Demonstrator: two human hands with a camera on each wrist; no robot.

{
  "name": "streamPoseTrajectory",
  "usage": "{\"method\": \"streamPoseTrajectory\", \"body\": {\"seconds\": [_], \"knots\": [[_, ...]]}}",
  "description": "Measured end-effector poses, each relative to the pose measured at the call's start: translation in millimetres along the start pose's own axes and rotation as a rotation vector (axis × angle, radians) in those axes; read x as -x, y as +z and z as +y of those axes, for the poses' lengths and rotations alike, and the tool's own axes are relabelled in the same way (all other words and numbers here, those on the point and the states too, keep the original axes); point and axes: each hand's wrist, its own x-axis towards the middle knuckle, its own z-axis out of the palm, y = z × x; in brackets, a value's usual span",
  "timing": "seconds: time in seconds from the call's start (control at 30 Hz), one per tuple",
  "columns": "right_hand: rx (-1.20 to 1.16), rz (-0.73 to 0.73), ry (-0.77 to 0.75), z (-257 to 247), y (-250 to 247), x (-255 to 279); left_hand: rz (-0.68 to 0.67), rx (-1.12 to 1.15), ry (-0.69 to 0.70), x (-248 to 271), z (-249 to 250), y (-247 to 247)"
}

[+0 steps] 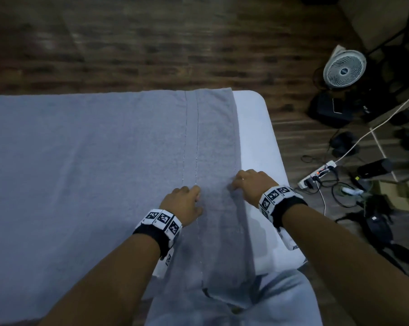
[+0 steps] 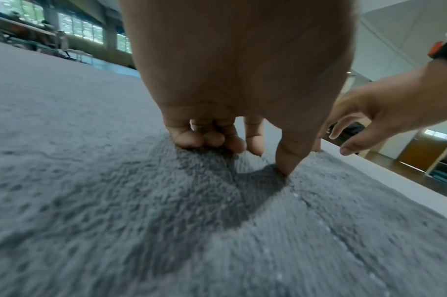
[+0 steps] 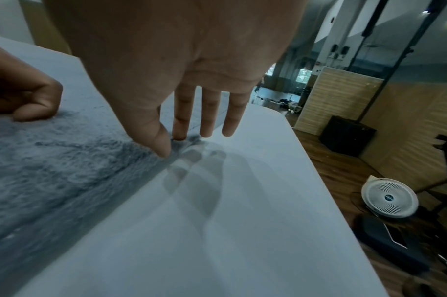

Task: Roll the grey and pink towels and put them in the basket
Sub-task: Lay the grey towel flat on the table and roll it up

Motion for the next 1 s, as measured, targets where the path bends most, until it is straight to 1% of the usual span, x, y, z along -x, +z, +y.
{"method": "streamPoseTrajectory", "body": {"seconds": [0.17, 0.27, 0.33, 0.4, 0.47, 0.53, 0.6, 0.67, 0.73, 0.83, 0.9, 1.0], "knots": [[0.165, 0.081, -0.168, 25, -10, -21, -0.072, 0.01, -0.161, -4, 18, -8], [0.232, 0.116, -0.31, 43, -17, -43, -0.087, -0.041, -0.318, -7, 36, -8], [0.239, 0.149, -0.429, 58, -21, -58, -0.076, -0.05, -0.454, -10, 51, -5], [0.256, 0.19, -0.55, 70, -23, -71, -0.024, 0.0, -0.597, -12, 70, 2], [0.282, 0.222, -0.646, 79, -24, -81, 0.074, 0.072, -0.725, -11, 91, 11], [0.299, 0.217, -0.707, 87, -22, -84, 0.191, 0.132, -0.811, -7, 115, 25], [0.311, 0.202, -0.746, 92, -23, -83, 0.283, 0.168, -0.841, 0, 139, 41], [0.315, 0.187, -0.794, 94, -25, -80, 0.307, 0.201, -0.848, 8, 161, 60], [0.324, 0.186, -0.849, 91, -32, -82, 0.324, 0.171, -0.855, 15, 177, 79], [0.298, 0.16, -0.877, 84, -45, -87, 0.36, 0.135, -0.858, 18, 187, 100], [0.311, 0.121, -0.871, 76, -49, -92, 0.394, 0.137, -0.884, 17, 189, 102], [0.352, 0.039, -0.842, 67, -51, -99, 0.391, 0.116, -0.923, 12, 191, 100]]}}
